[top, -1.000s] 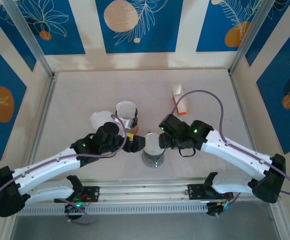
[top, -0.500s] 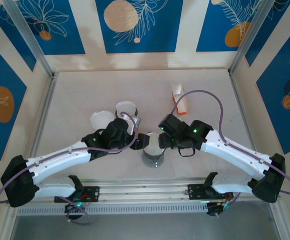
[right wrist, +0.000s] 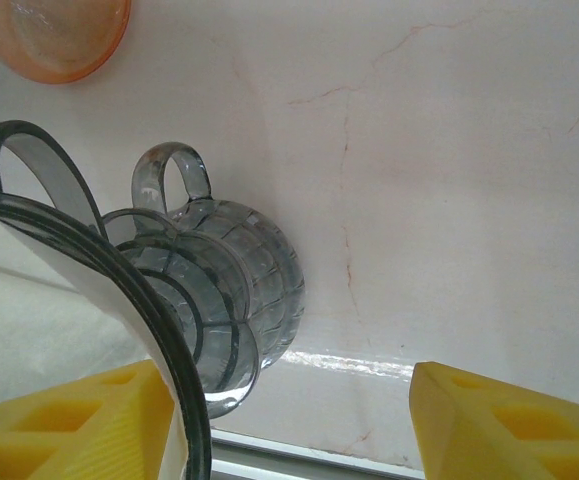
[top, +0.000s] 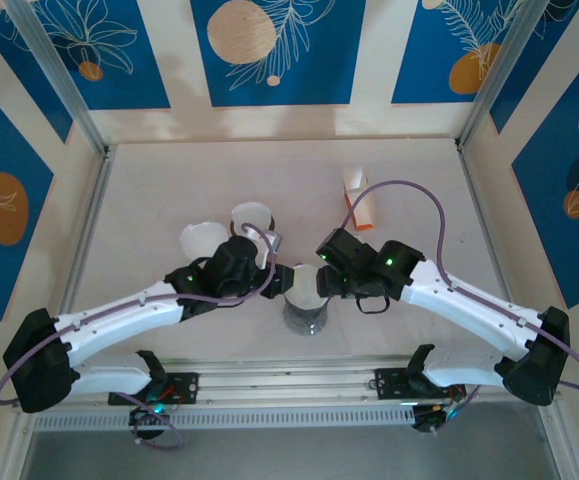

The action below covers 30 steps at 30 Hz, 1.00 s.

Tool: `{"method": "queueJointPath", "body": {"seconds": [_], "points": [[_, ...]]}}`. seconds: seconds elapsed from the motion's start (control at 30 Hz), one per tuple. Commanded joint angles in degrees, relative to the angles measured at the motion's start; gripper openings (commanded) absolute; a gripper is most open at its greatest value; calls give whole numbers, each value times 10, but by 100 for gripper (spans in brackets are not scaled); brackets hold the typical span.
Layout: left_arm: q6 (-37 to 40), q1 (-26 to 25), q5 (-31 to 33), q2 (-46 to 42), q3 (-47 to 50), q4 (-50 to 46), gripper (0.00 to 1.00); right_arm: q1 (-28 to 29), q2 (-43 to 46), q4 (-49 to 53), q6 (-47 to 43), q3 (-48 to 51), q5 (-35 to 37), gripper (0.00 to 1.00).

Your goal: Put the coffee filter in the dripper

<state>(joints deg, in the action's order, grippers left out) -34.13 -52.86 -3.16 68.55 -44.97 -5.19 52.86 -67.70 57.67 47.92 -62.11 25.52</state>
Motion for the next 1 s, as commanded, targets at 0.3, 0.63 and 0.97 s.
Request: {"method": "queueJointPath", "body": {"seconds": [0.3,0.63,0.97], "points": [[-5,8,-6,-1,-13,10,45,15,29,-8,6,4,-5,65],[-12,7,-11,-2,-6,18,46,53,51,-4,46,42,-18,65],[-12,7,-6,-6,-2,16,48,61,50,-9,43,27,4,66]]}}
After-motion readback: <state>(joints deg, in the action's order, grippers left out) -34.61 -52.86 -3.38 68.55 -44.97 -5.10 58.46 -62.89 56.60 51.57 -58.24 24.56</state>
